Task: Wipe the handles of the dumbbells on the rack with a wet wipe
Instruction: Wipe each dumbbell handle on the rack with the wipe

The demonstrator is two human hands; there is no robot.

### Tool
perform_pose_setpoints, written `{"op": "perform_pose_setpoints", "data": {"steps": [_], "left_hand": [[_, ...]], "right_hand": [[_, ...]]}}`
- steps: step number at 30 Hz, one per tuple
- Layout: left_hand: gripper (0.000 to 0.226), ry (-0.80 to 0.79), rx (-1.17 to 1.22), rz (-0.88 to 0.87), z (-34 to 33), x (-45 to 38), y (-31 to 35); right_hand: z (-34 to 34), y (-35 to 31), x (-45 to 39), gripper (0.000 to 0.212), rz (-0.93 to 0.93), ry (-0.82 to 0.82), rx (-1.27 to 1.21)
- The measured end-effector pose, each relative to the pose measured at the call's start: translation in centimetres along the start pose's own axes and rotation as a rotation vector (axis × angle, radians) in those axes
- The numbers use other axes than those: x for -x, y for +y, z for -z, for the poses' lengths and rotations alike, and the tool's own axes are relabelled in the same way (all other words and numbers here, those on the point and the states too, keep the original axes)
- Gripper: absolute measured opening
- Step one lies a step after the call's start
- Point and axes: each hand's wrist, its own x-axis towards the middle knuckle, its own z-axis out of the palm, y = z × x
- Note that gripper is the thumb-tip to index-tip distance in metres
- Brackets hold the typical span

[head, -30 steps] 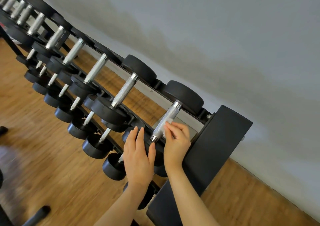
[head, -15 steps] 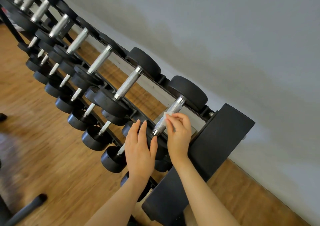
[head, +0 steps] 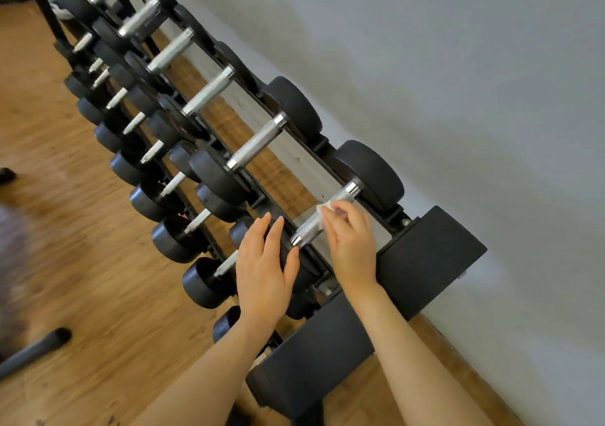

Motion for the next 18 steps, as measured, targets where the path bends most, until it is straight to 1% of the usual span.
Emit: {"op": "perform_pose_setpoints", "data": {"steps": [2,8,9,11,13,14,18], "left_hand": [[0.054,0.001,0.008,0.01,0.0,0.0,0.1],[0.053,0.021,0.019,-0.001,-0.1,0.0,0.1],[0.053,0.022,0.016,-0.002,-0.1,0.1,0.1],[0.054,0.024,0.015,0.001,-0.2,0.0,0.1],[0.054,0.031,0.028,-0.004,-0.2,0.0,0.1],[0.054,0.035,0.036,-0.007,-0.3,0.0,0.1],[0.052,0.054,0.051,-0.019,-0.3,0.1,0.0]], "right_hand": [[0.2,0.3,-0.2,0.039,-0.011,-0.013,-0.014],[0.8,1.0,-0.5,0.029,0.161,-0.14,0.047],[1.1,1.3,-1.0,0.029,0.161,-0.136,0.057],[1.7,1.6,-1.9,0.025,0.092,-0.107,0.046],[1.8,1.4,-2.4,0.026,0.044,-0.114,0.043],[1.8,1.2,-2.4,0.026,0.066,-0.136,0.051],[1.7,0.7,-2.5,0.03,0.287,-0.281,0.106]]}}
